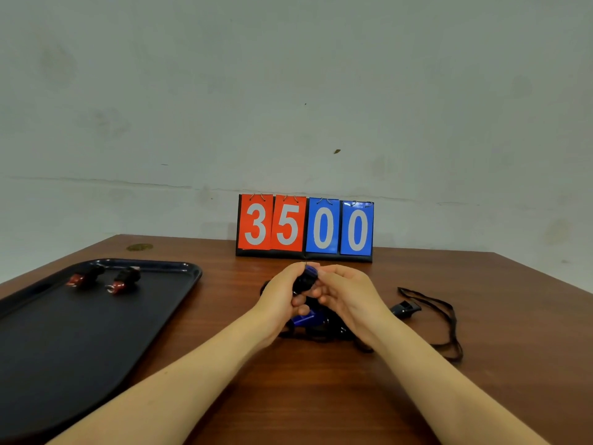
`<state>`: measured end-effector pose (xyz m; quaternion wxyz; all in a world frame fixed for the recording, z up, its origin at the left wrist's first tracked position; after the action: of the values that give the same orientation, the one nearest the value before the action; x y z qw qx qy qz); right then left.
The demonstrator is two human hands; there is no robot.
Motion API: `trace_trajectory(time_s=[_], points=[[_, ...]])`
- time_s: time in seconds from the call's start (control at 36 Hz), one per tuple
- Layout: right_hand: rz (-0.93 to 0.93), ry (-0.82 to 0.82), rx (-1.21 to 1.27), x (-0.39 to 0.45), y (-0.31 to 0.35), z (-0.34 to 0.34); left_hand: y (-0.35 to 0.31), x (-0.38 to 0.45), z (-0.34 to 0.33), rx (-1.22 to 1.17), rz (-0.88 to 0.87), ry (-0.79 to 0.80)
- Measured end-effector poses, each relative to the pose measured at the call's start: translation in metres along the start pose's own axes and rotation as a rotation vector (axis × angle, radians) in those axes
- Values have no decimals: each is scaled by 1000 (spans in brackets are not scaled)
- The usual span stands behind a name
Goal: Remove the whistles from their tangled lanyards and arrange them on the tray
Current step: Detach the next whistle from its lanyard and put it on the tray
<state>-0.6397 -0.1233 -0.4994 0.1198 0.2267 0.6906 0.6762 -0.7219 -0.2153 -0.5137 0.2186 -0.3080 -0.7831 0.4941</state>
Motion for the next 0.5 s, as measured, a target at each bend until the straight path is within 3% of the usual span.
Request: trace_trajectory(time_s=[0.22, 0.33, 0.42, 0.5], points=[[-32, -13, 3, -1, 1, 0, 1, -2, 2, 81, -44, 20], [1, -51, -123, -2, 0, -1, 1, -3, 2, 116, -51, 21], [148, -132, -321, -3, 2, -2, 0, -5, -3, 50, -61, 63], [325, -163, -359, -7, 6, -6, -4, -9, -8, -59, -69, 48]])
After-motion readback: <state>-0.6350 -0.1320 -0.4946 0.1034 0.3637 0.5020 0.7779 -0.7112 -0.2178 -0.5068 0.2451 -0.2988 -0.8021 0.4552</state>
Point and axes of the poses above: each hand's wrist, its own x-axis towards the middle knuckle, its own z-axis out of the back of the hand, y = z × x, the point moved 2 cm from there along x, towards the middle knuckle, and after that the axes turned 4 degrees about -x, right-handed, at the moved point
